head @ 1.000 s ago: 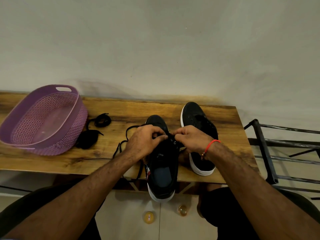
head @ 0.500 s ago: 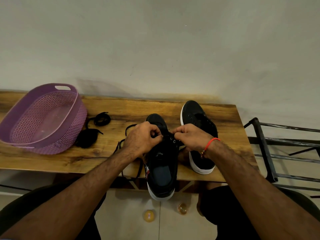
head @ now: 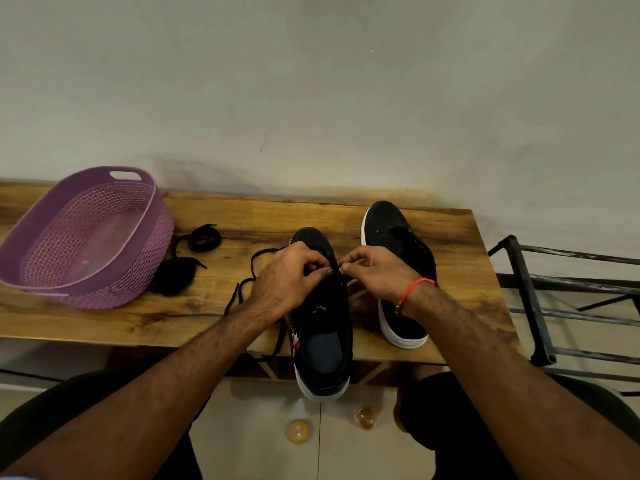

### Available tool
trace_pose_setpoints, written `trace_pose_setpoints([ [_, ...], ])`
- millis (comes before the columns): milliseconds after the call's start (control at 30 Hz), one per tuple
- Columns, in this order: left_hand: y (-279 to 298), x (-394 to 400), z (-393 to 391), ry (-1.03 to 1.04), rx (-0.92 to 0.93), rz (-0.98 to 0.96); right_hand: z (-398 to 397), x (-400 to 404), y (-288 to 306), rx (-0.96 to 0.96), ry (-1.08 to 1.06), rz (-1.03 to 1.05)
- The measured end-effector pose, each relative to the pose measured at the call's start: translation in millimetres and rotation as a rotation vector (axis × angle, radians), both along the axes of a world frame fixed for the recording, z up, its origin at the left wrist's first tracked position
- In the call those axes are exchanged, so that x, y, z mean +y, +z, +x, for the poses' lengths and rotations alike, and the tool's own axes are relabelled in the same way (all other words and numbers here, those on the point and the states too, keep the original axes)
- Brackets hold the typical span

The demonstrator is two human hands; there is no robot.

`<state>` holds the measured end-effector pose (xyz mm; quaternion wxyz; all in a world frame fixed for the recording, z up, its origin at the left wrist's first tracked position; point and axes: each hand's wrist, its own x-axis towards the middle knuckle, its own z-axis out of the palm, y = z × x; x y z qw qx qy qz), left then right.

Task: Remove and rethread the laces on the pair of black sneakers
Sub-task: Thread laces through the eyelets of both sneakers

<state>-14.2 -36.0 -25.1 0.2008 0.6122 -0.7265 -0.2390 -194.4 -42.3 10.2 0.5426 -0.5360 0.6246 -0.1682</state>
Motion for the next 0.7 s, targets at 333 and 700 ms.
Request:
trace_pose_setpoints([
  [333, 24, -5, 19, 0.088, -0.165, 0.232, -4, -26, 5, -0.732, -0.619, -0.16],
  [700, 15, -2, 30, 0.116, -0.108, 0.437, -21, -22, 23, 0.113, 0.0, -0.727],
])
